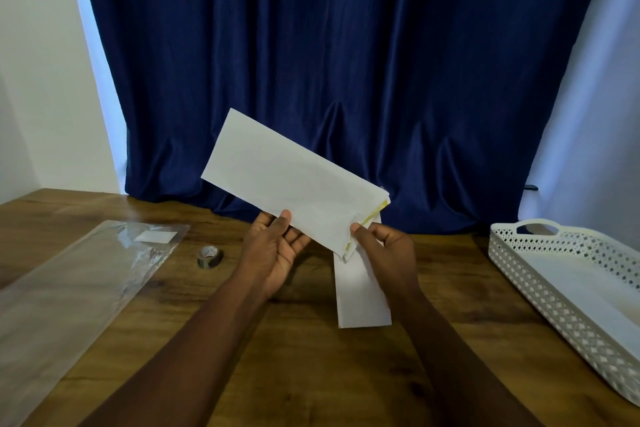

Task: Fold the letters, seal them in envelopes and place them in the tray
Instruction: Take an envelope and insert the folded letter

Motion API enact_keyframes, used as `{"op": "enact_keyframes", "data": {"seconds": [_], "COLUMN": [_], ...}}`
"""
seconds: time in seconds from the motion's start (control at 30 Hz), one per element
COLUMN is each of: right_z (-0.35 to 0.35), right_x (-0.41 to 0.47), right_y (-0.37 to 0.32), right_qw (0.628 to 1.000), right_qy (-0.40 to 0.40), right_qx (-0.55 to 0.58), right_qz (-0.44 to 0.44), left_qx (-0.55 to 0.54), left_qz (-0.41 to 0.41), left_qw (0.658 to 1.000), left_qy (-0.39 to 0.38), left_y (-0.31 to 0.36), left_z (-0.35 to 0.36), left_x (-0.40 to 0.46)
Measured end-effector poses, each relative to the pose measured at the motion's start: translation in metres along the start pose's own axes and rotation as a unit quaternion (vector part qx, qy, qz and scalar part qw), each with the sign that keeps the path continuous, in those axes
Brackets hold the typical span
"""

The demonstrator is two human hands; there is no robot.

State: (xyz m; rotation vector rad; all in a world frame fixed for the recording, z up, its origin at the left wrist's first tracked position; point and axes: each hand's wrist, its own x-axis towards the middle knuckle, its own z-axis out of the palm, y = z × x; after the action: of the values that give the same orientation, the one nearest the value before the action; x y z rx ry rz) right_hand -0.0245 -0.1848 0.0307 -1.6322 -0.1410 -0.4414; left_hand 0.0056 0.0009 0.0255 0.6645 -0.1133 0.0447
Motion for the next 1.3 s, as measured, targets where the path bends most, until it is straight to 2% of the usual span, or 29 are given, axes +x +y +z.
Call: {"op": "enact_keyframes", "data": {"seconds": [0.1, 0.4, 0.6, 0.87, 1.07, 1.3], "right_z": [-0.001, -0.001, -0.004, -0.005, -0.007, -0.004], "right_x": [0.002, -0.009, -0.007, 0.004, 0.008, 0.004], "right_y": [0.001, -0.016, -0.017, -0.003, 0.004, 0.002], "right_qw": [0.999, 0.995, 0.99, 0.996, 0.996, 0.997], "right_qy": [0.023, -0.055, -0.042, -0.001, -0.04, -0.031], "right_qx": [-0.014, 0.077, 0.131, 0.063, 0.026, 0.014], "right_qz": [-0.018, -0.006, 0.023, 0.06, 0.074, 0.073], "left_qx": [-0.002, 0.007, 0.004, -0.004, -0.001, 0.034], "left_qz": [0.002, 0.021, 0.018, 0.012, -0.004, -0.034], "left_qw": [1.0, 1.0, 1.0, 1.0, 1.0, 0.999], "left_qy": [-0.002, 0.016, 0.017, 0.02, 0.021, 0.012], "left_y": [0.001, 0.0, 0.0, 0.002, 0.002, -0.005], "left_z": [0.0, -0.002, -0.004, -0.002, -0.001, 0.0], "left_x": [0.001, 0.005, 0.005, 0.003, 0.002, 0.0]}}
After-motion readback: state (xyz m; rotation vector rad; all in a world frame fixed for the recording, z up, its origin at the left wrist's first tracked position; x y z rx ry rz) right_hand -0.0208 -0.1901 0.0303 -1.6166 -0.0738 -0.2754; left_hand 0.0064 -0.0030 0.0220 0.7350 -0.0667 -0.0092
